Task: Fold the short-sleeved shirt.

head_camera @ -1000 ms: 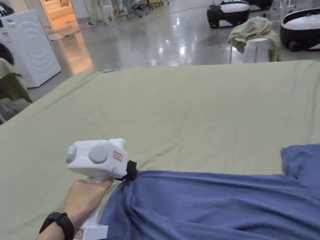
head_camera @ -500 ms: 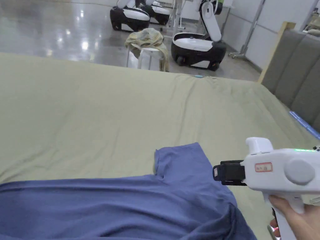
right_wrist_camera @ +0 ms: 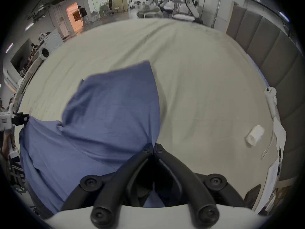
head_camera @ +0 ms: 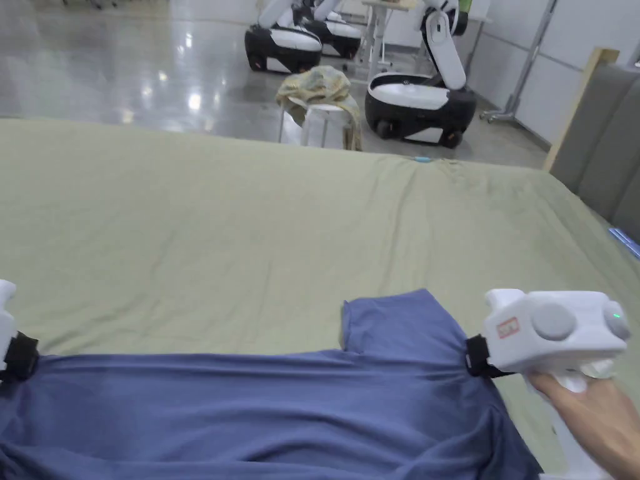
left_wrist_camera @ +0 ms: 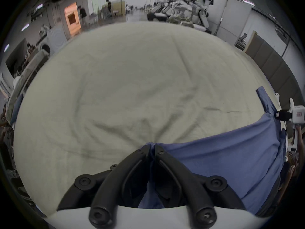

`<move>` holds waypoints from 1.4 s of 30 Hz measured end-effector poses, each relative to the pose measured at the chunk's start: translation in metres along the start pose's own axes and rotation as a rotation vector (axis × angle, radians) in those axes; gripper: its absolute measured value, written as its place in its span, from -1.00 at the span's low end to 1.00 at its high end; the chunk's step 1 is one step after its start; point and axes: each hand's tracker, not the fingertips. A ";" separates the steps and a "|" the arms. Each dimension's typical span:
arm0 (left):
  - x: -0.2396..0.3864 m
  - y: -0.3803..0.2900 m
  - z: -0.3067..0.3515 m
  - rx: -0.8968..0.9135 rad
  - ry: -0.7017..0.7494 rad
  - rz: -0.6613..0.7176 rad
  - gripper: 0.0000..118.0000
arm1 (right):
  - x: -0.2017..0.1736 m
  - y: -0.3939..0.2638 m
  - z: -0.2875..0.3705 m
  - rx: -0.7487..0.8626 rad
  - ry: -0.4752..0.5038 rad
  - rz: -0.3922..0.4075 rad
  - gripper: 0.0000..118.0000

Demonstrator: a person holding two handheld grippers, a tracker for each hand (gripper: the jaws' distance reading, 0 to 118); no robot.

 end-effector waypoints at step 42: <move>0.062 -0.210 0.279 0.796 -0.137 -0.067 -0.15 | -0.100 -0.226 0.245 0.729 0.129 0.009 0.12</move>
